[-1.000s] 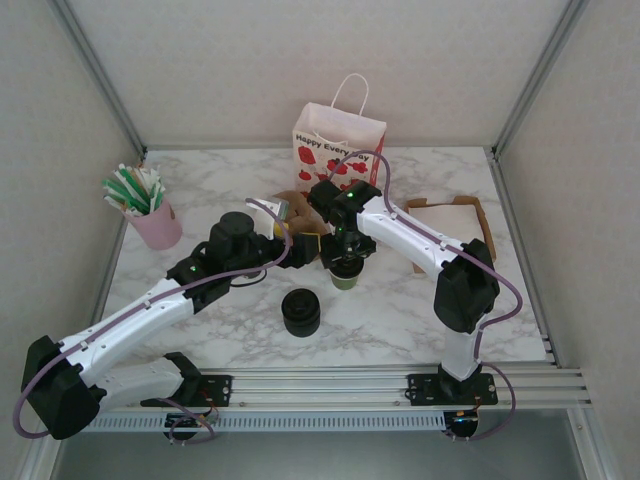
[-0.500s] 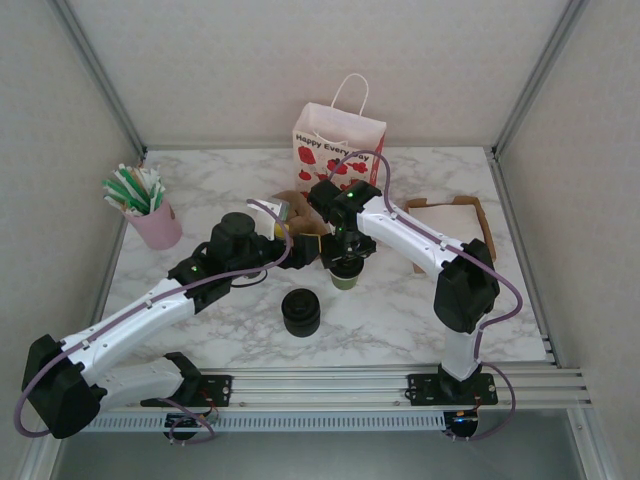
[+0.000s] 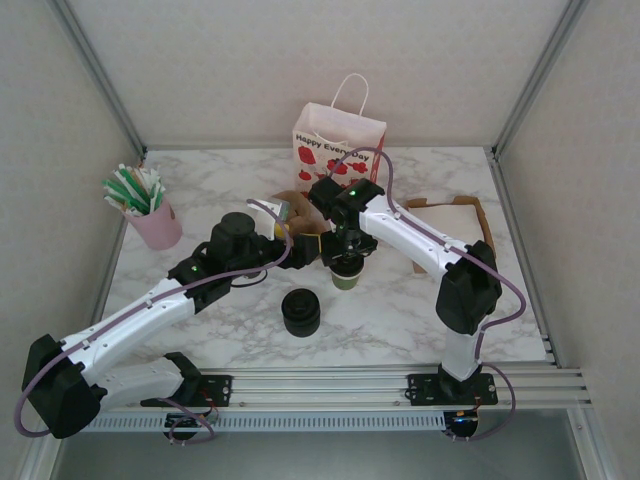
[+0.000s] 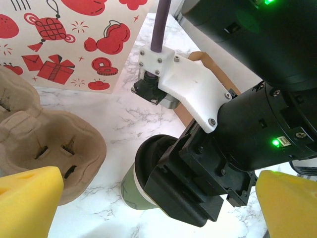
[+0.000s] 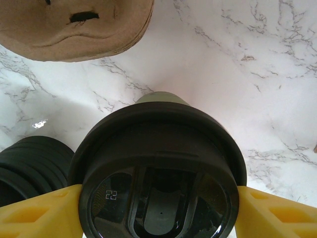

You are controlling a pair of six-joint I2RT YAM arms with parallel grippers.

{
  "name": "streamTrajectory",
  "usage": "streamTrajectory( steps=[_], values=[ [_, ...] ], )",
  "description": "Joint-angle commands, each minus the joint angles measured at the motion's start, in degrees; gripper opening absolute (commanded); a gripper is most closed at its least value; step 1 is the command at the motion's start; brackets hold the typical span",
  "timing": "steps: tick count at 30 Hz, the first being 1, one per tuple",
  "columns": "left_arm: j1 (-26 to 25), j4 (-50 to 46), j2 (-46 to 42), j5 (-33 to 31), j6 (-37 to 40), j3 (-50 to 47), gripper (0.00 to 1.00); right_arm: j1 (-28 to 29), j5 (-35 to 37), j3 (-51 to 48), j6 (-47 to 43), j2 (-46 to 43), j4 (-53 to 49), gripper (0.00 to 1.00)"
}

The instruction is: Pack the takeout coffee

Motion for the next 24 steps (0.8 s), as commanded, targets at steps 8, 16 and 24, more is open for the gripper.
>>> streamTrajectory(
  steps=[8, 16, 24],
  values=[
    [0.49, 1.56, 0.32, 1.35, -0.51, -0.50, 1.00, 0.54, 1.80, -0.06, 0.75, -0.33, -2.47, 0.73],
    [0.49, 1.66, 0.59, 1.40, -0.52, -0.59, 1.00, 0.71, 0.70, -1.10, 0.65, -0.28, -1.85, 0.73],
    [0.49, 1.74, 0.59, 1.35, -0.55, -0.68, 1.00, 0.69, 0.25, -1.38, 0.50, 0.37, -1.25, 0.73]
  ],
)
